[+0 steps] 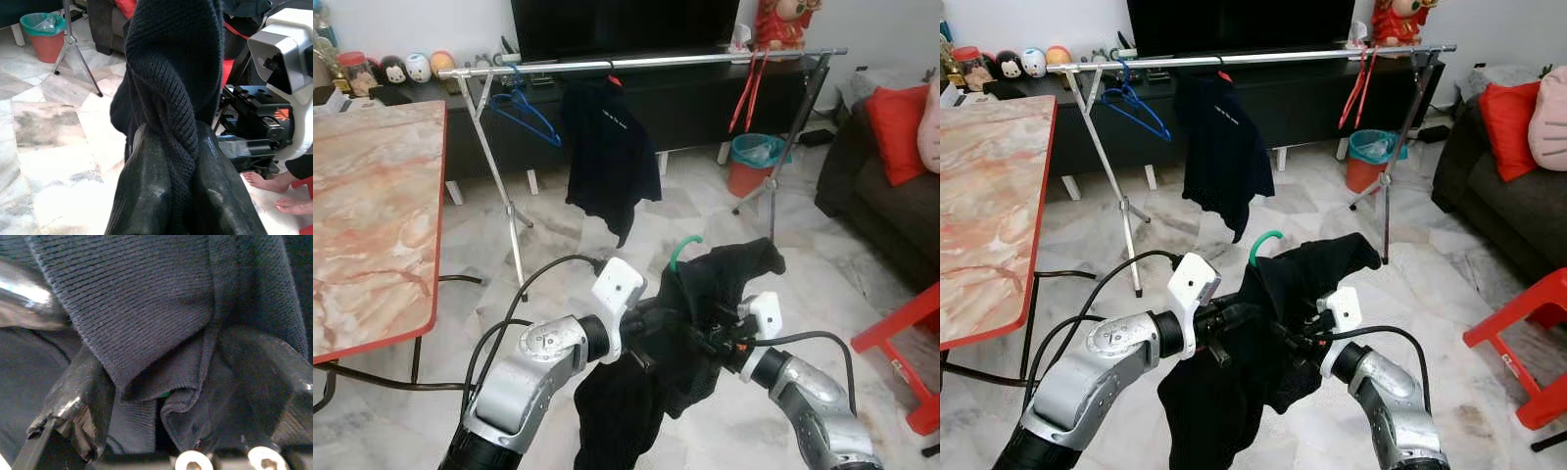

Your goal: Hang hanger

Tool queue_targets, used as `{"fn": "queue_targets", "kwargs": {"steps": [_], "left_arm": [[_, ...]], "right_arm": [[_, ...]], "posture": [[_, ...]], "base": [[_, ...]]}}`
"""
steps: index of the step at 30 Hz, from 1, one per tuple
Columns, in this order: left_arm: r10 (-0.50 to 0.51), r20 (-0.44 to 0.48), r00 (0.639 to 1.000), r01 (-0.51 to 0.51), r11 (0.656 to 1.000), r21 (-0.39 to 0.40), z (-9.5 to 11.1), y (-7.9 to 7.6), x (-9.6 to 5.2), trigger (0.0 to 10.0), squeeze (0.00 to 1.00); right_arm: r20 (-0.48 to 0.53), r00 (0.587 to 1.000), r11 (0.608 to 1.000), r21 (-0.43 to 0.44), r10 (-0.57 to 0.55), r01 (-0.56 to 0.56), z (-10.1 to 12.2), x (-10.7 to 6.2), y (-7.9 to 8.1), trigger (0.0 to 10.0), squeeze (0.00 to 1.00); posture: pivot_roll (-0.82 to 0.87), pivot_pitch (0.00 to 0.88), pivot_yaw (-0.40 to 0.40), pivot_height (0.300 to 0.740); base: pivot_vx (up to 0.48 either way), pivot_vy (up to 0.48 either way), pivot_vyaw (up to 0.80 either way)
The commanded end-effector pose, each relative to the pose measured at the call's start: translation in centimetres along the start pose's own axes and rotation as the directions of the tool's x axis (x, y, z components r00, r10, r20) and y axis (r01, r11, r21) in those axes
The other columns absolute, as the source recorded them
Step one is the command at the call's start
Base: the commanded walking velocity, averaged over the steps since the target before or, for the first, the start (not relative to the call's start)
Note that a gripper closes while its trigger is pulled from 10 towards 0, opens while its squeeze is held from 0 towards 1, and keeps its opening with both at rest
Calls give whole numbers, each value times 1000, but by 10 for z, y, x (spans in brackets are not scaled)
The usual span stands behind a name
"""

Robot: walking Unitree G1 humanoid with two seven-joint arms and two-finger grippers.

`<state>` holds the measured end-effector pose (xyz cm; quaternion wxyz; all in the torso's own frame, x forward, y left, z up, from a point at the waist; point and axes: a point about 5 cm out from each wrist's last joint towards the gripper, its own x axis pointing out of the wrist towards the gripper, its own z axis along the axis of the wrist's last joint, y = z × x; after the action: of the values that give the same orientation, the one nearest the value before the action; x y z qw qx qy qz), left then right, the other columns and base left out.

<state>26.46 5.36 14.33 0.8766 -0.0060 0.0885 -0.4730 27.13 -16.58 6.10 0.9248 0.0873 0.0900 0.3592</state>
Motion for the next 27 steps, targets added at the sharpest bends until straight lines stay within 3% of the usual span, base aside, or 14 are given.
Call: {"fn": "queue_targets", "kwargs": {"steps": [1, 12, 18, 21, 27], "left_arm": [[-38, 49, 998, 37, 999, 30, 11, -7, 0, 10000, 0], [-15, 27, 1000, 14, 999, 33, 5, -4, 1, 10000, 0], [106, -31, 994, -103, 991, 91, -2, 13, 0, 10000, 0], [252, -71, 965, -241, 962, 131, -6, 32, -2, 10000, 0], [281, -86, 956, -267, 953, 142, -10, 37, -6, 10000, 0]], "right_arm": [[-15, 998, 998, -24, -56, 56, 0, -3, -7, 10000, 0], [-43, 985, 980, -121, -166, 160, -6, -10, -18, 10000, 0], [-59, 987, 982, -130, -146, 138, -5, -9, -17, 10000, 0], [-67, 991, 986, -131, -115, 106, -6, -7, -15, 10000, 0], [-64, 989, 981, -152, -132, 121, -6, -6, -17, 10000, 0]], "posture": [[-23, 0, -39, 740], [-26, 0, -39, 740], [-29, 0, -38, 740], [-28, 0, -40, 740], [-26, 0, -41, 740]], "base": [[0, 0, 0], [0, 0, 0], [0, 0, 0], [0, 0, 0], [0, 0, 0]]}}
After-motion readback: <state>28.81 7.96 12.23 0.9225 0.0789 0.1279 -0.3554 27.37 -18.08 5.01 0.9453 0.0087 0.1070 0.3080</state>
